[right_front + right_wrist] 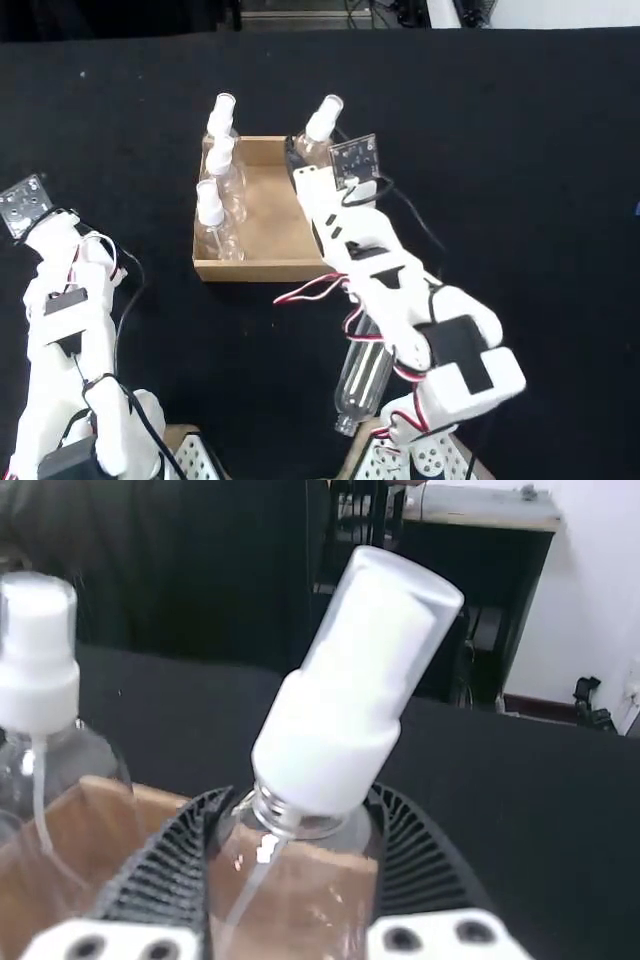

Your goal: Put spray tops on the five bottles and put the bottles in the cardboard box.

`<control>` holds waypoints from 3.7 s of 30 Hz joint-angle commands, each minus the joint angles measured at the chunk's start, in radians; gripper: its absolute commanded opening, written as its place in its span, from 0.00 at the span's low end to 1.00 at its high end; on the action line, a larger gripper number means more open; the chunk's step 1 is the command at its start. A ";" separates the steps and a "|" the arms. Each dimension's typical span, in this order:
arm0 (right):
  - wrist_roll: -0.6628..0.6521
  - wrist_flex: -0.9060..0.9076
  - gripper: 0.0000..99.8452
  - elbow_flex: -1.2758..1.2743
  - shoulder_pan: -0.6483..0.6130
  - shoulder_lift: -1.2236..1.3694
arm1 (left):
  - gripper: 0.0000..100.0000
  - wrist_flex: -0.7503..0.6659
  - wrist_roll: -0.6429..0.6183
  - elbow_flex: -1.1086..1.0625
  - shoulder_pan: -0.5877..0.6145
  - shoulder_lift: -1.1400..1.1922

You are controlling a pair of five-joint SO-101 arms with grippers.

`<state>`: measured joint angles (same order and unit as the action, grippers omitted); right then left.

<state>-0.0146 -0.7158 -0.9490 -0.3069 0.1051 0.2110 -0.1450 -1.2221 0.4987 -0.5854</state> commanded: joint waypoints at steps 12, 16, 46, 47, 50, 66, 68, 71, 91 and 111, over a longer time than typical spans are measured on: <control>-0.003 -0.034 0.04 0.134 -0.018 0.110 | 0.03 -0.017 -0.002 0.007 -0.008 -0.035; -0.003 -0.028 0.04 0.127 -0.018 0.111 | 0.03 -0.017 -0.002 0.007 -0.008 -0.035; -0.002 -0.026 0.17 0.087 -0.063 0.102 | 0.03 -0.017 -0.002 0.007 -0.008 -0.035; -0.002 -0.026 0.17 0.082 -0.068 0.102 | 0.03 -0.017 -0.002 0.005 -0.008 -0.035; -0.003 -0.026 0.17 0.082 -0.072 0.102 | 0.03 -0.017 -0.002 0.005 -0.008 -0.035; -0.003 -0.026 0.17 0.082 -0.072 0.108 | 0.03 -0.017 -0.002 0.005 -0.008 -0.035; -0.003 -0.026 0.17 0.082 -0.074 0.108 | 0.03 -0.017 -0.002 0.005 -0.008 -0.035; -0.003 -0.026 0.21 0.073 -0.074 0.107 | 0.03 -0.017 -0.002 0.005 -0.008 -0.035; -0.003 -0.026 0.27 0.051 -0.091 0.101 | 0.03 -0.017 -0.002 0.007 -0.008 -0.035; -0.003 -0.034 0.28 0.053 -0.084 0.101 | 0.03 -0.017 -0.002 0.005 -0.008 -0.035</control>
<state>-0.0146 -0.7158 -0.9030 -0.3821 0.2263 0.2110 -0.1450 -1.2221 0.4987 -0.5854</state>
